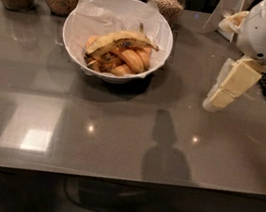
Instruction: Pick banana from white bowl
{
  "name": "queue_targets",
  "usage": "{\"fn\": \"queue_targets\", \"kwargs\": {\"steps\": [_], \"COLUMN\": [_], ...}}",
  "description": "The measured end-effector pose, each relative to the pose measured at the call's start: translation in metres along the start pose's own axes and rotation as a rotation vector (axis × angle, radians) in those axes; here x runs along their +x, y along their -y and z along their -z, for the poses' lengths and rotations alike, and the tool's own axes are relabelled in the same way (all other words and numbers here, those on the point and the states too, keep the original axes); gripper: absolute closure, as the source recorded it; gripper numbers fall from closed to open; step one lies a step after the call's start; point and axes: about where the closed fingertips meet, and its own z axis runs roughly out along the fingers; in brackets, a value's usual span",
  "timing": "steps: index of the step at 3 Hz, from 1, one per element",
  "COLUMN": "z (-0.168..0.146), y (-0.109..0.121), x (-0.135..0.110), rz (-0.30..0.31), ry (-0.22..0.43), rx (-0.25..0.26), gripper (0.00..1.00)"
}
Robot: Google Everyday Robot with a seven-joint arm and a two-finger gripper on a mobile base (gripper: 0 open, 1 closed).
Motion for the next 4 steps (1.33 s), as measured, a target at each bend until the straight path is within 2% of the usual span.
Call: {"fn": "queue_targets", "kwargs": {"steps": [1, 2, 3, 4], "z": [-0.019, -0.035, -0.035, -0.048], "y": [0.029, 0.054, 0.054, 0.059], "x": [-0.047, -0.089, -0.089, -0.096], "rz": [0.059, 0.078, 0.078, 0.103], "ry": [0.131, 0.296, 0.296, 0.322], "rx": [0.025, 0.037, 0.037, 0.039], "gripper": [0.00, 0.00, 0.00, 0.00]}}
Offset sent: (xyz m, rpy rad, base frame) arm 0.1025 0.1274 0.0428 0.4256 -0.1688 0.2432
